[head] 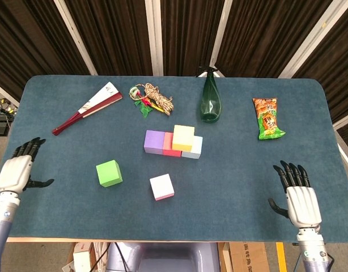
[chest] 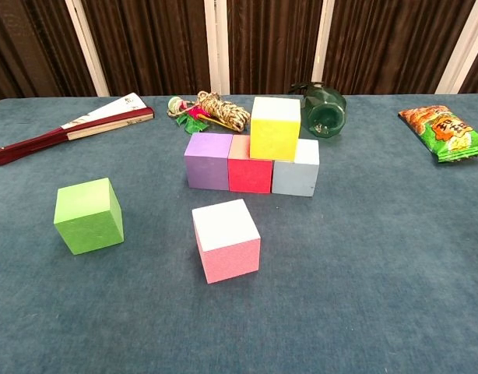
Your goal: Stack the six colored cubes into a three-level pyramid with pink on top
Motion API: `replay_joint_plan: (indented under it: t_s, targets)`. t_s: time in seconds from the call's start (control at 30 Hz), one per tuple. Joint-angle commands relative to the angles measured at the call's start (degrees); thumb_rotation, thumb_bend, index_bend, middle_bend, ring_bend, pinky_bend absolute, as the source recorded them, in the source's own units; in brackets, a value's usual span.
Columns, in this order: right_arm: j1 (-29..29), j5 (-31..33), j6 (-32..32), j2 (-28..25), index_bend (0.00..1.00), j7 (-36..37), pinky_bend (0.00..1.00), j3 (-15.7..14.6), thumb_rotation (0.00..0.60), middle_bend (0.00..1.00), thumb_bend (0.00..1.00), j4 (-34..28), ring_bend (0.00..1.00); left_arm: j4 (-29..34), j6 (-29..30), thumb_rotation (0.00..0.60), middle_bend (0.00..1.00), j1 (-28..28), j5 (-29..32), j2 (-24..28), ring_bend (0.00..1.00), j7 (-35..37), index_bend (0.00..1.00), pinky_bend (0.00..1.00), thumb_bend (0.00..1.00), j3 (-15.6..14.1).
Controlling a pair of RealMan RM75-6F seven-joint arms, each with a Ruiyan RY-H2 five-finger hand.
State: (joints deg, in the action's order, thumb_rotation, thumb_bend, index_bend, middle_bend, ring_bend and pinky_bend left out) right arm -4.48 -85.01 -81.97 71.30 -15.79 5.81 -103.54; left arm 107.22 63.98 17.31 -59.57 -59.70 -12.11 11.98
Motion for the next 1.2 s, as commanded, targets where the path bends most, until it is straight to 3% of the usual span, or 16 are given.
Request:
replay_joint_plan:
  t_s: [0.03, 0.3, 0.43, 0.6, 0.77, 1.2]
  targets:
    - [-0.25, 0.83, 0.49, 0.01, 0.14, -0.44, 0.01, -0.14, 0.600, 0.10, 0.27, -0.12, 0.08, 3.09, -3.87, 0.600, 0.02, 4.03, 5.77, 2.11, 0.00, -3.95, 0.01, 0.00, 0.03, 0.85]
    - [-0.84, 2.63, 0.99, 0.98, 0.14, -1.14, 0.01, 0.03, 0.600, 0.10, 0.27, 0.26, 0.08, 7.57, -2.72, 0.600, 0.04, 10.10, 14.03, 0.06, 0.00, -14.69, 0.03, 0.00, 0.00, 0.62]
    - [-1.10, 3.35, 1.24, 1.10, 0.14, -1.31, 0.01, 0.04, 0.600, 0.10, 0.27, 0.27, 0.08, 10.93, 0.36, 0.600, 0.11, 12.88, 19.65, -2.43, 0.00, -18.36, 0.06, 0.00, 0.00, 1.23]
    - [-1.43, 4.50, 2.08, 1.04, 0.14, -0.22, 0.01, 0.00, 0.600, 0.10, 0.27, 0.37, 0.08, 13.76, 3.13, 0.600, 0.11, 15.89, 25.32, -5.04, 0.00, -22.19, 0.06, 0.00, 0.01, 0.99]
    - [-1.60, 5.15, 2.03, 0.55, 0.14, 0.52, 0.01, 0.24, 0.600, 0.10, 0.27, 0.42, 0.08, 12.46, 6.09, 0.600, 0.15, 18.38, 28.72, -8.91, 0.00, -25.40, 0.09, 0.00, 0.10, 0.07]
    - [-2.05, 6.51, 2.55, 0.03, 0.14, 1.77, 0.01, 0.15, 0.600, 0.10, 0.27, 0.27, 0.08, 6.21, 9.99, 0.600, 0.22, 20.11, 30.42, -18.60, 0.00, -24.69, 0.12, 0.00, 0.14, -1.26]
